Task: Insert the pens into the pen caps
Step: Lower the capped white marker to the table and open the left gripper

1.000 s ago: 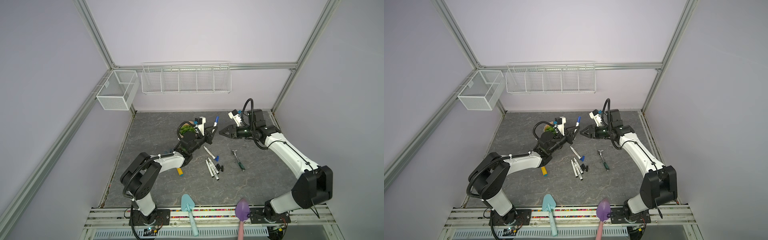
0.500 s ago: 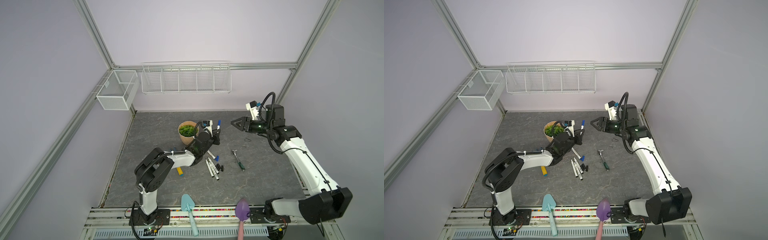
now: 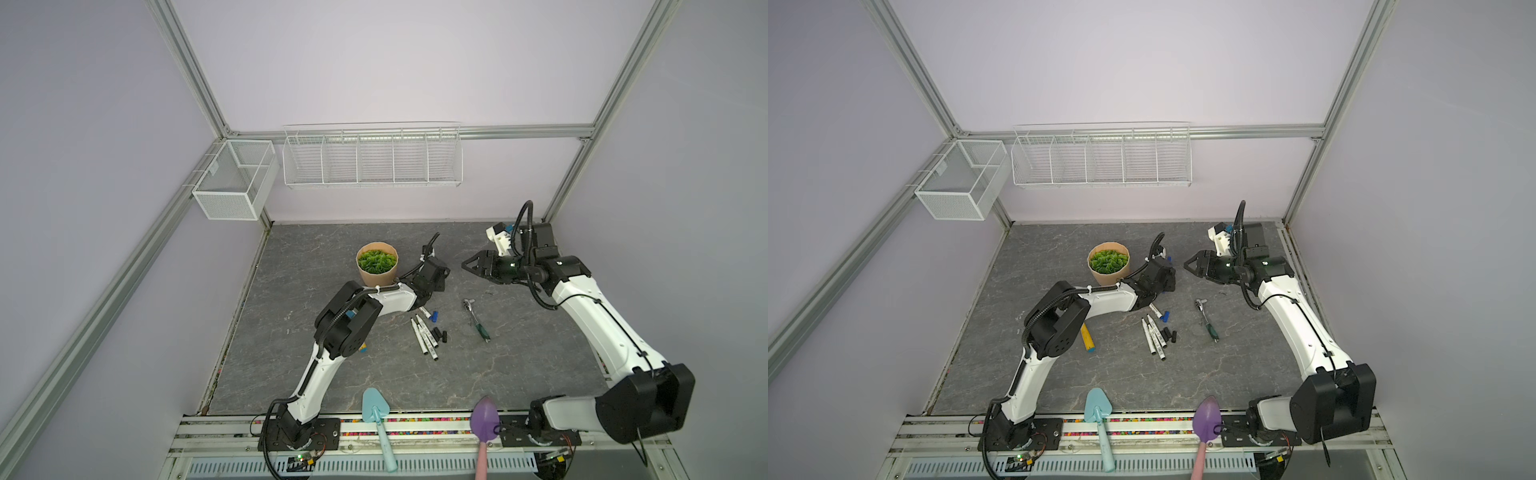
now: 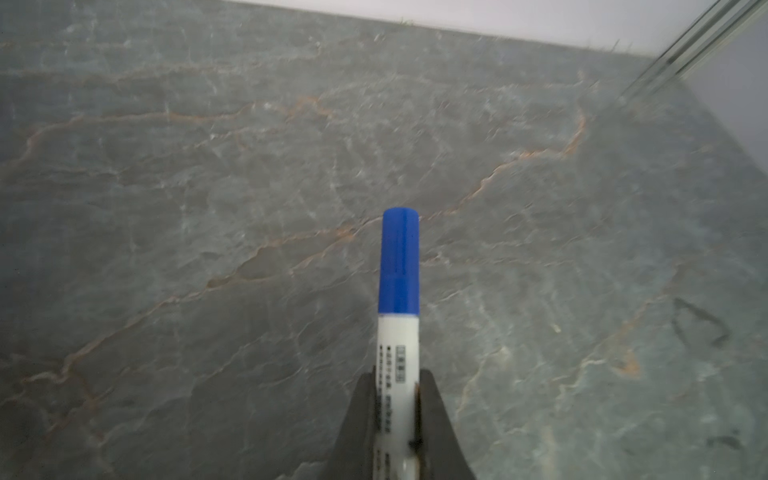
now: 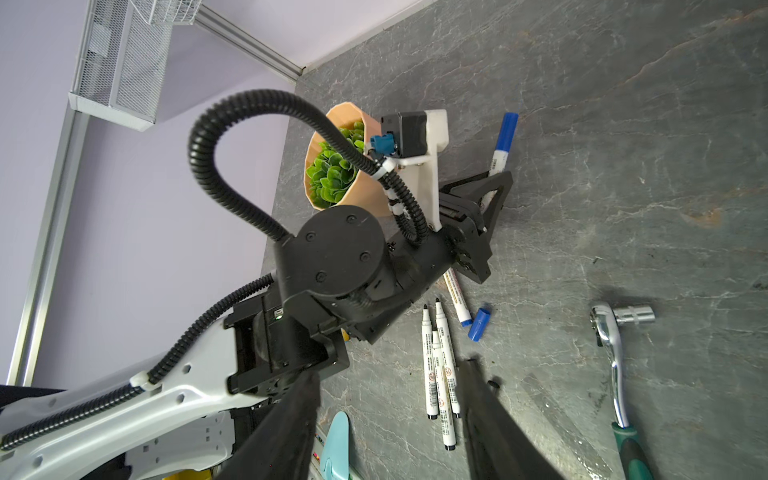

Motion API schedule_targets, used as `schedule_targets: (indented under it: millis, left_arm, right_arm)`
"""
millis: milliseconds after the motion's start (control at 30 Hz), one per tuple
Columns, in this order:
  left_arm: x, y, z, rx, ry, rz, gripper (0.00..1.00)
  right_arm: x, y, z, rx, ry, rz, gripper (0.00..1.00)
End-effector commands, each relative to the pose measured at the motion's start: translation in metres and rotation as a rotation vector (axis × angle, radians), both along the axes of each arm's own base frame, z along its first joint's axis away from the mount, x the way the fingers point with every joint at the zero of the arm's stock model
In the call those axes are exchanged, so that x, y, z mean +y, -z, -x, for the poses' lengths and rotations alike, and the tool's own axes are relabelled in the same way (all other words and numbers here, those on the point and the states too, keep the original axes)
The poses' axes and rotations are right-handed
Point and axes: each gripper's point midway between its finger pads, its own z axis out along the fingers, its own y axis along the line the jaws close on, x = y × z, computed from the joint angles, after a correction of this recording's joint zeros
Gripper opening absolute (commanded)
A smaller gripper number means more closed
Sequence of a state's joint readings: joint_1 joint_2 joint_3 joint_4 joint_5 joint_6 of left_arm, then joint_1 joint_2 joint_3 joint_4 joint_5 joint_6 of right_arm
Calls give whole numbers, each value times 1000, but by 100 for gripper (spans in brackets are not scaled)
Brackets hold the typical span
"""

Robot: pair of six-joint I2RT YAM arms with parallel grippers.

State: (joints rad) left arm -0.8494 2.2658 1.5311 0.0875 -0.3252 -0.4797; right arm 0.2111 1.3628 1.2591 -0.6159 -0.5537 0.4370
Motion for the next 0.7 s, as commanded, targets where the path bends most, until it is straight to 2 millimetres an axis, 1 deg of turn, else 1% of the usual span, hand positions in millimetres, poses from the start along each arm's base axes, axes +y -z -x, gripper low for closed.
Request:
schedule_targets:
  millis: [0,67,133,167,200,267,367,500,600,633,667]
  left_arm:
    - [12,6,-7,27,-66,-31,4]
    - [17,14,-8,49,-76,-44,9]
    - [20,21,-8,71,-87,-49,16]
    - [22,24,-9,81,-95,-50,26]
    - [24,26,-9,91,-98,-48,33]
    - [27,29,-10,103,-105,-44,38]
    - [29,27,-12,102,-103,-43,40]
    - [23,13,-15,73,-61,-31,41]
    - [15,-8,-15,35,-12,-3,43]
    - [14,-16,-15,21,-1,7,46]
    - [13,-27,-15,4,10,19,51]
  right_arm:
    - [1,7,6,22,-9,-5,56]
    - [2,10,7,33,-9,-12,56]
    - [2,14,7,44,-8,-10,56]
    - [1,16,7,49,-8,-9,55]
    - [1,17,7,51,-10,-6,55]
    - [1,17,7,51,-10,-3,55]
    - [1,17,7,49,-8,1,54]
    - [0,19,7,52,-13,8,54]
    - [-2,18,7,42,-13,22,54]
    - [-2,19,8,41,-13,28,54]
    - [-4,19,8,37,-10,36,54]
